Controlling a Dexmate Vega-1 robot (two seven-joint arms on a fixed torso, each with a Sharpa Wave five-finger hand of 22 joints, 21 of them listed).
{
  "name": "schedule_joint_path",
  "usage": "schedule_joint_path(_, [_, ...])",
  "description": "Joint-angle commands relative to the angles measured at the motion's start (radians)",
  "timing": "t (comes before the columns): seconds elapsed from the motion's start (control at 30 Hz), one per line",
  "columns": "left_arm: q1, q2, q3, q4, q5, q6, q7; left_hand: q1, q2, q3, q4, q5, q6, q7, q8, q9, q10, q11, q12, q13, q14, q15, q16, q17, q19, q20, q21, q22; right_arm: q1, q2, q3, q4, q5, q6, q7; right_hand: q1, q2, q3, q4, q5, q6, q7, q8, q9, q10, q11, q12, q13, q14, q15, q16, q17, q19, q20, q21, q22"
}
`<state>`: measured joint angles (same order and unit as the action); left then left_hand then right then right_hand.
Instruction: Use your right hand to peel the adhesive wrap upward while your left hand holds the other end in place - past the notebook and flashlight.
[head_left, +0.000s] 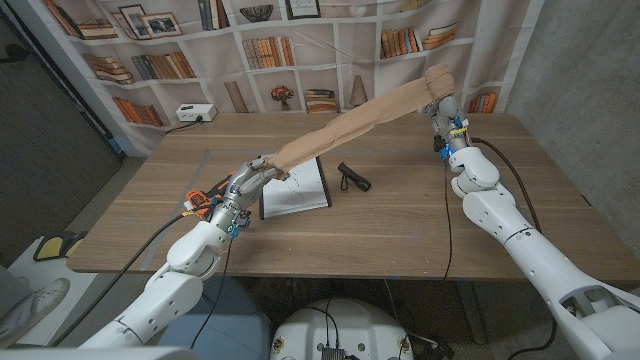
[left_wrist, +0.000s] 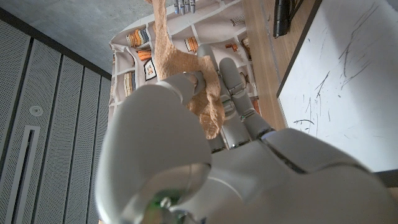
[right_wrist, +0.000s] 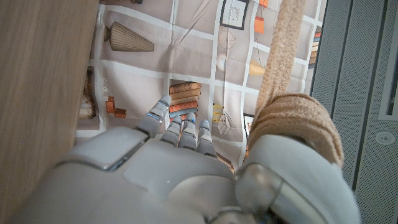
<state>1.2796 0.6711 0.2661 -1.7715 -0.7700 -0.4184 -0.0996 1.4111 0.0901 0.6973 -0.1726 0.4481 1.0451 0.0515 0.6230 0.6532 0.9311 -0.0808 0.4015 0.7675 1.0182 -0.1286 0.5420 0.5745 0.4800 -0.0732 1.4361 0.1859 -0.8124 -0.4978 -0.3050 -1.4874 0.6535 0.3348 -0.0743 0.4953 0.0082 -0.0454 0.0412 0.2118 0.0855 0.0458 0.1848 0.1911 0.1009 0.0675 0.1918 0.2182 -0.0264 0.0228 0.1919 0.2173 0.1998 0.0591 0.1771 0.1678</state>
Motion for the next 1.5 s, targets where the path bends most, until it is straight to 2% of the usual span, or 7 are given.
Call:
schedule_joint_path(0.03, [0.005,-0.001,-0.003,0.011,-0.003,-0.002,-0.011,0.020,0.025,0.013,-0.008,0.004,0.004,0.003,0.000,0.004,0.034,-0.023,0.000,0.006,0.067,-0.072,0.006,0.000,-0.003,0.000,0.008,-0.001,-0.006,-0.031,-0.008,-0.016,0.027,-0.022,0.086,0.017,-0.003,-0.004,-0.013,0.000,-0.022,0.002,-0.003,0.001,-0.029,0.004,-0.007,0.003,-0.035,0.015,-0.009,-0.002,-0.032,0.011,-0.005,0.002])
schedule_joint_path(0.17, [0.007,0.005,-0.006,0.009,-0.003,0.004,-0.010,0.020,0.025,0.014,-0.008,0.004,0.005,0.002,0.000,0.005,0.036,-0.023,-0.002,0.004,0.066,-0.072,0.007,0.001,-0.004,-0.001,0.009,-0.001,-0.003,-0.042,-0.008,-0.011,0.044,-0.023,0.125,0.009,-0.001,-0.006,-0.011,-0.003,-0.048,0.005,-0.006,0.001,-0.058,0.010,-0.009,0.003,-0.063,0.024,-0.010,-0.001,-0.056,0.018,-0.005,0.002])
schedule_joint_path(0.23, [0.008,0.012,-0.007,0.007,-0.001,0.009,-0.013,0.020,0.025,0.014,-0.008,0.004,0.006,0.001,-0.001,0.004,0.035,-0.022,-0.003,0.005,0.067,-0.071,0.007,0.000,-0.005,-0.001,0.010,-0.002,0.001,-0.054,-0.009,-0.007,0.049,-0.027,0.153,0.001,0.000,-0.009,-0.010,-0.005,-0.077,0.000,-0.009,0.001,-0.086,0.012,-0.011,0.002,-0.092,0.033,-0.011,0.000,-0.085,0.051,-0.006,0.003])
schedule_joint_path(0.3, [0.011,0.021,-0.009,0.005,-0.001,0.014,-0.017,0.020,0.024,0.014,-0.008,0.004,0.006,0.002,-0.002,0.005,0.035,-0.022,-0.004,0.006,0.066,-0.072,0.007,0.001,-0.005,-0.001,0.011,-0.002,-0.001,-0.053,-0.005,-0.010,0.062,-0.033,0.155,-0.002,0.000,-0.010,-0.010,-0.006,-0.095,0.001,-0.010,0.001,-0.106,0.013,-0.012,0.002,-0.110,0.036,-0.011,0.000,-0.101,0.058,-0.006,0.003])
schedule_joint_path(0.83, [0.031,0.043,-0.024,-0.002,-0.001,0.026,-0.015,0.019,0.023,0.016,-0.007,0.004,0.008,0.002,-0.005,0.006,0.037,-0.025,-0.008,0.010,0.066,-0.071,0.007,0.000,-0.009,-0.004,0.016,-0.003,-0.001,-0.054,0.008,0.001,0.140,-0.055,0.229,0.000,0.004,-0.009,-0.015,-0.007,-0.115,0.007,-0.005,0.001,-0.128,0.021,-0.006,0.001,-0.130,0.046,-0.006,-0.001,-0.113,0.063,0.001,0.003])
schedule_joint_path(1.1, [0.038,0.047,-0.028,-0.002,-0.002,0.027,-0.015,0.018,0.023,0.016,-0.007,0.004,0.009,0.003,-0.006,0.007,0.038,-0.023,-0.011,0.011,0.064,-0.071,0.008,0.001,-0.011,-0.005,0.018,-0.003,-0.011,-0.058,0.014,-0.009,0.156,-0.066,0.234,0.011,0.009,-0.004,-0.022,-0.008,-0.115,0.012,0.001,0.001,-0.131,0.040,-0.002,-0.001,-0.121,0.062,0.002,-0.002,-0.108,0.059,0.007,0.003])
schedule_joint_path(1.5, [0.041,0.045,-0.024,0.015,-0.008,0.022,-0.032,0.017,0.023,0.017,-0.007,0.003,0.009,0.003,-0.009,0.010,0.040,-0.025,-0.014,0.015,0.065,-0.071,0.008,-0.001,-0.015,-0.005,0.022,-0.003,-0.024,-0.067,0.022,-0.036,0.170,-0.078,0.235,0.015,0.008,-0.003,-0.027,-0.009,-0.119,0.023,0.002,0.001,-0.132,0.047,0.001,-0.003,-0.115,0.069,0.006,-0.004,-0.099,0.054,0.011,0.002])
